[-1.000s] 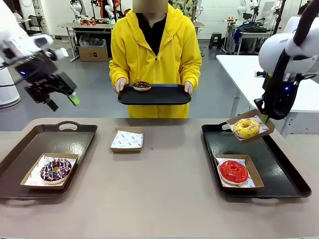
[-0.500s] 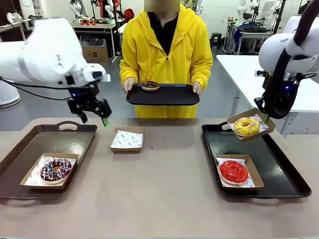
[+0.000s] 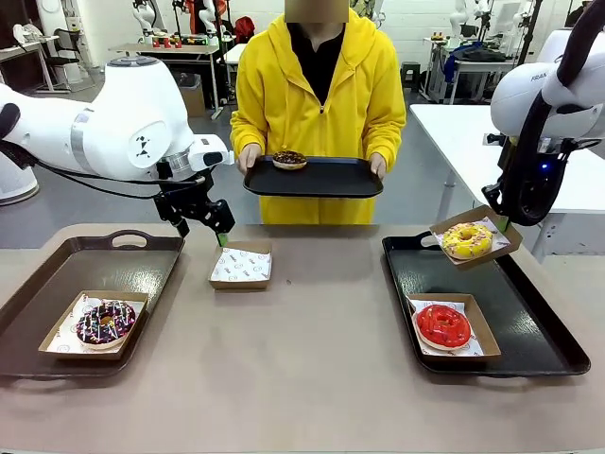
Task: Individually package the donuts and arrange them on the tray.
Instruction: Place the picked Paper togo box on the Handle tray while simultaneously picking up another Paper togo box from the table with the other hand.
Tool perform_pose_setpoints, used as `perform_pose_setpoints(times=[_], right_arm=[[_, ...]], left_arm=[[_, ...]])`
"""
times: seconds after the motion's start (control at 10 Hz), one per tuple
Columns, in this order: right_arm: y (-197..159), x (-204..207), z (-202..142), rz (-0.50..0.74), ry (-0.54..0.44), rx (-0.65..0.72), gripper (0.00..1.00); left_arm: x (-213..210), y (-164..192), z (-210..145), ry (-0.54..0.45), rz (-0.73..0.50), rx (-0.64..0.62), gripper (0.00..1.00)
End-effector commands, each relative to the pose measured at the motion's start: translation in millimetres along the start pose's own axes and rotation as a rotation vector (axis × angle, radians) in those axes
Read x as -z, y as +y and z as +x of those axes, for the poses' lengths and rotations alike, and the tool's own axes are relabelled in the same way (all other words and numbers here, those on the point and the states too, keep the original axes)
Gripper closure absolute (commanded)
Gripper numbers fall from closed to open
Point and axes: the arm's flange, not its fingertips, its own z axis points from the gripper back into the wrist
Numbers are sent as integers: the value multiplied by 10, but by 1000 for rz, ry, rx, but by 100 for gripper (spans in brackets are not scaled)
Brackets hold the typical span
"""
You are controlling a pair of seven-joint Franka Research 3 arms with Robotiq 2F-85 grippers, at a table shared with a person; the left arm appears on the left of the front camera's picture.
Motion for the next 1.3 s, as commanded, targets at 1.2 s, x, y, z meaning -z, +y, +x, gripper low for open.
perform_pose_setpoints(times=[1.2], right_arm=[[25, 674, 266, 109, 108, 192, 99]], left_arm=[[526, 252, 259, 69, -147, -221, 1]])
